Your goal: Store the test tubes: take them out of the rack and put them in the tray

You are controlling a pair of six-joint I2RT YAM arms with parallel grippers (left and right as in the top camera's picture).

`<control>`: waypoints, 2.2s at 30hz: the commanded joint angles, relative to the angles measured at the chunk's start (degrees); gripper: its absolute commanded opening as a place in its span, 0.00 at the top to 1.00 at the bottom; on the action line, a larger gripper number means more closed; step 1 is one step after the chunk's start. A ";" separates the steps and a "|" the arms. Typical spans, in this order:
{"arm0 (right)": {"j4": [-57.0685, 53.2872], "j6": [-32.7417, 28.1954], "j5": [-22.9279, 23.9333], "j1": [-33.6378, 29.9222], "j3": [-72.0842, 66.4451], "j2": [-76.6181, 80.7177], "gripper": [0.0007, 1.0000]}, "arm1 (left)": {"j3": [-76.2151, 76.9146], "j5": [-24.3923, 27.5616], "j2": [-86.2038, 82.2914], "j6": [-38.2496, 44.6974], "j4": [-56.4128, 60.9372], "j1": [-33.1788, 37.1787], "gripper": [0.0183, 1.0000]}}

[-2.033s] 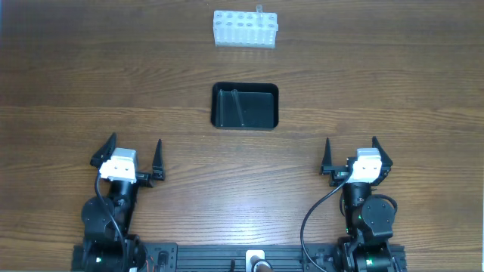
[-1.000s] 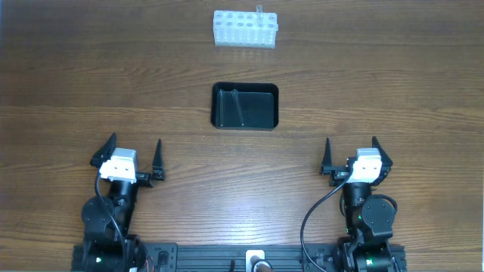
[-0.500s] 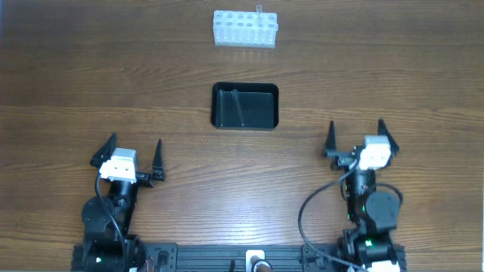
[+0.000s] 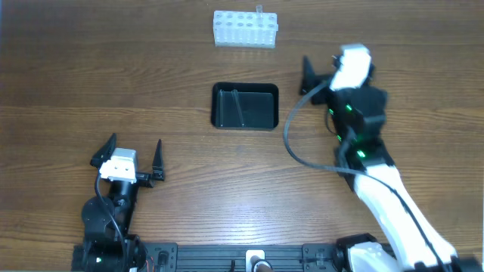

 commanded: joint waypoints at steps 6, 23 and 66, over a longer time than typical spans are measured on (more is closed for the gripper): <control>7.72 0.98 10.73 11.56 12.17 19.89 0.01 | -0.24 0.76 -0.44 0.76 -0.20 0.42 0.00; 8.15 7.39 25.44 19.93 27.85 39.89 0.01 | -0.24 0.74 -0.44 0.74 -0.17 0.42 0.00; -8.00 10.91 18.29 13.29 47.87 51.82 0.01 | -0.24 0.74 -0.44 0.74 -0.20 0.42 0.00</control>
